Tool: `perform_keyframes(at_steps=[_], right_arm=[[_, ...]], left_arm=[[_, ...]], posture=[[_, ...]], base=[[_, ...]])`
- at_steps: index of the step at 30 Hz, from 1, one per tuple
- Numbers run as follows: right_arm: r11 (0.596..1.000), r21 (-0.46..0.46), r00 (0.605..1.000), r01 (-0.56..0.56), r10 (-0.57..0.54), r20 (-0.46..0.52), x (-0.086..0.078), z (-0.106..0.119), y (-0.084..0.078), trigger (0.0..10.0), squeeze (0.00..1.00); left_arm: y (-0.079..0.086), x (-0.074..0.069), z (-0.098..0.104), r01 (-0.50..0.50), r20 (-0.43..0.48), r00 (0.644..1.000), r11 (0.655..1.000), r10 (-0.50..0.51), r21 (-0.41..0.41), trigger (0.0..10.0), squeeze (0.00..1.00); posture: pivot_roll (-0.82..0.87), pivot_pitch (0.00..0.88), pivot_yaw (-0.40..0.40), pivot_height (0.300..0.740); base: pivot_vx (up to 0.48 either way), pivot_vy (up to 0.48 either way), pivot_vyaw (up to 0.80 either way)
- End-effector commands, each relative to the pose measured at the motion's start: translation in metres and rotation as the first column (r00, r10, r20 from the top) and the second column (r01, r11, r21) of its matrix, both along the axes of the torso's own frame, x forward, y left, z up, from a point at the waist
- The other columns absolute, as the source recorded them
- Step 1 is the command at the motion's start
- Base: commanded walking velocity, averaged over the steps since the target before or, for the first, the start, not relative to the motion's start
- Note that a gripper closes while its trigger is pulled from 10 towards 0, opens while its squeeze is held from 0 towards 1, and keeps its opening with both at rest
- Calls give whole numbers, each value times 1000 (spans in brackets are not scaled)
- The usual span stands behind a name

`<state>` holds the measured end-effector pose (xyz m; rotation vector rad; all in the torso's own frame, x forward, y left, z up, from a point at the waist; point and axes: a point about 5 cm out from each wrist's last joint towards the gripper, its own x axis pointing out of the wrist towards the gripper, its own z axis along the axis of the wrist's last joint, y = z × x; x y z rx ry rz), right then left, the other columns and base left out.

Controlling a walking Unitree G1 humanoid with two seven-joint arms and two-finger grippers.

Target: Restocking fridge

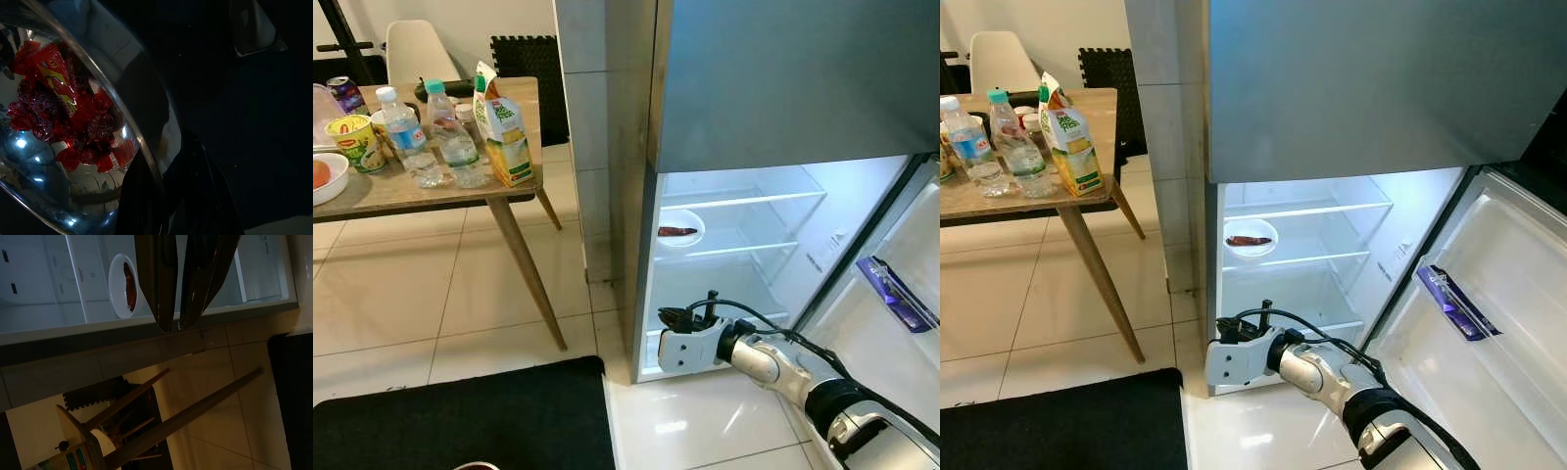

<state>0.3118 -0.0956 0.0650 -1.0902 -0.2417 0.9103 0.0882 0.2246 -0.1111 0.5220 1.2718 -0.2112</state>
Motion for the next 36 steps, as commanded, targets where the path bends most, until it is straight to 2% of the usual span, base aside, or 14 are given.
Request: perform_keyframes(at_steps=[1,6,11,15,16,19,22,23,24,28,30,31,34,36], right_arm=[[1000,24,1000,9,-9,-1,-3,-2,-5,10000,0],[999,38,999,22,-21,-30,-3,-3,-7,10000,4],[933,225,947,281,-232,-223,13,2,-28,10000,0],[672,437,785,599,-383,-487,24,3,-61,10000,0],[672,437,785,599,-383,-487,24,3,-61,10000,0],[429,444,609,787,-419,-674,20,-11,-91,10000,0],[399,397,558,827,-496,-665,14,-19,-101,10000,0],[374,237,432,897,-625,-650,-5,-45,-118,10000,0],[379,162,390,911,-663,-640,-17,-58,-123,10000,0],[355,73,310,932,-674,-671,-38,-76,-130,10000,0],[294,-35,181,955,-673,-717,-66,-99,-138,10000,0],[294,-35,181,955,-673,-717,-66,-99,-138,10000,0],[226,-123,60,966,-663,-746,-91,-116,-144,10000,0],[134,-228,-85,964,-659,-747,-124,-133,-154,10000,0]], left_arm=[[-1,3,0,-4,12,1000,1000,4,-3,10000,0],[-4,5,0,2,15,1000,1000,-2,-8,10000,0],[-7,5,0,-1,15,1000,1000,1,-16,10000,0],[-9,3,-1,-5,9,1000,1000,5,-19,10000,0],[-9,3,-1,-5,9,1000,1000,5,-19,10000,0],[-10,3,-1,-7,9,1000,1000,7,-22,10000,0],[-10,3,-1,-10,11,1000,1000,10,-23,10000,0],[-11,2,-2,-13,8,1000,1000,13,-25,10000,0],[-11,2,-2,-22,8,1000,999,22,-28,10000,0],[-12,1,-2,-39,9,999,999,39,-33,10000,0],[-12,3,-2,-44,12,999,998,45,-38,10000,0],[-12,3,-2,-44,12,999,998,45,-38,10000,0],[-12,4,-2,-46,15,999,998,47,-40,10000,0],[-9,5,-1,-62,25,998,997,63,-44,10000,0]], posture=[[-53,49,-52,740],[-65,47,-49,740],[-63,45,-59,740],[-74,46,-62,740],[-74,46,-62,740],[-75,40,-70,740],[-75,39,-71,740],[-78,40,-71,740],[-78,40,-71,740],[-74,37,-68,740],[-71,37,-67,740],[-71,37,-67,740],[-64,32,-54,740],[-57,24,-41,740]], base=[[0,0,0],[0,0,0],[0,0,0],[0,0,0],[0,0,0],[0,0,0],[0,0,0],[0,0,0],[0,0,0],[0,0,0],[0,0,0],[0,0,0],[0,0,0],[0,0,0]])
